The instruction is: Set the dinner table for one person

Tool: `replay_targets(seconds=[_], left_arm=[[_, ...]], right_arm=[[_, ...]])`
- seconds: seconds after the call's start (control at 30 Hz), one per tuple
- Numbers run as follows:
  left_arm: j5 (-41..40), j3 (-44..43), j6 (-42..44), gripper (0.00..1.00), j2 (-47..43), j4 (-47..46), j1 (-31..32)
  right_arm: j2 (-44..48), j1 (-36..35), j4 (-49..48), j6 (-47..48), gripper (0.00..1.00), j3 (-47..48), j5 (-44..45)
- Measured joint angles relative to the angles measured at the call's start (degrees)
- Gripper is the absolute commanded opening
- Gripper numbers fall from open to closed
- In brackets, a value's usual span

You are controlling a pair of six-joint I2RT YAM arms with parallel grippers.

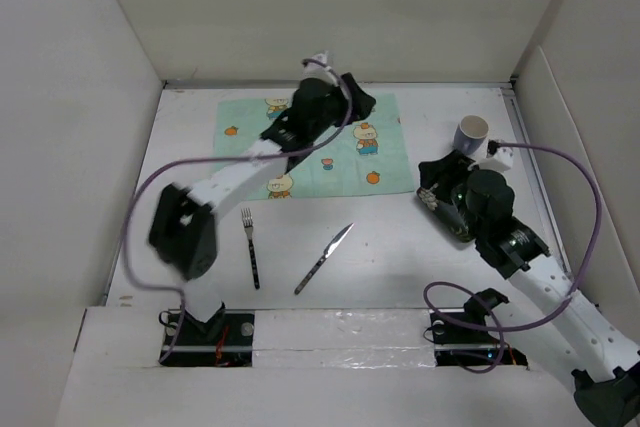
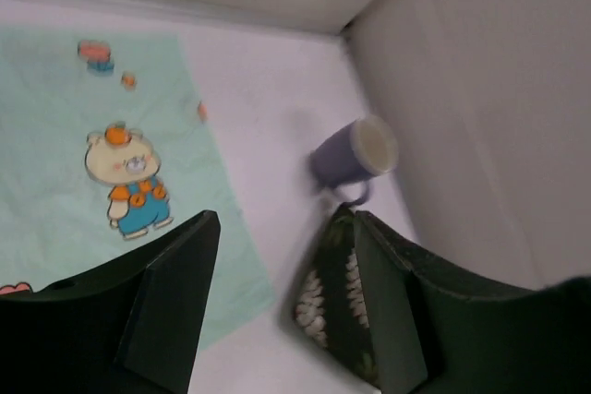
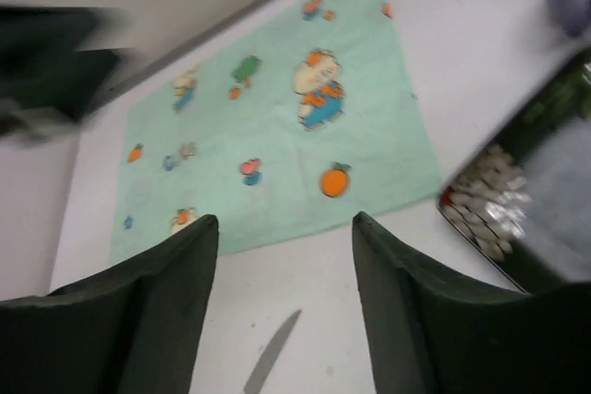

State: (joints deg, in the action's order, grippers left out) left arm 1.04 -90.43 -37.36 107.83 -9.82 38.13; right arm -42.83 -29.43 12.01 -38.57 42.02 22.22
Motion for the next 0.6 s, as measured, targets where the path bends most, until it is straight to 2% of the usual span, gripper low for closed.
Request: replay_targets(seconds=[0.13, 0.23, 0.33, 0.5, 0.6], left_arm=[[-1.9, 24.9, 0.6, 0.59, -34.0, -11.3, -0.3], [-1.0, 37.1, 0.3, 0.59, -51.6, -17.9, -0.3], [1.9, 45.9, 0.2, 0.59, -58.3, -18.7, -0.3], [5.5, 54.4, 0.9, 0.61, -60.9, -6.7, 0.1], [6.5, 55.3, 2.0, 0.61, -65.9, -0.9, 0.1]], right_arm=[[-0.2, 7.9, 3.4, -4.5, 0.71, -7.1, 1.1], [-2.7, 16.2, 5.6, -6.8, 0.7, -11.2, 0.4], [-5.4, 26.6, 7.4, -8.0, 0.68, -12.2, -1.9], [-6.1, 42.0, 7.2, -8.2, 0.66, -12.3, -3.2], [-7.4, 47.6, 6.4, -7.9, 0.64, -12.3, -4.1]])
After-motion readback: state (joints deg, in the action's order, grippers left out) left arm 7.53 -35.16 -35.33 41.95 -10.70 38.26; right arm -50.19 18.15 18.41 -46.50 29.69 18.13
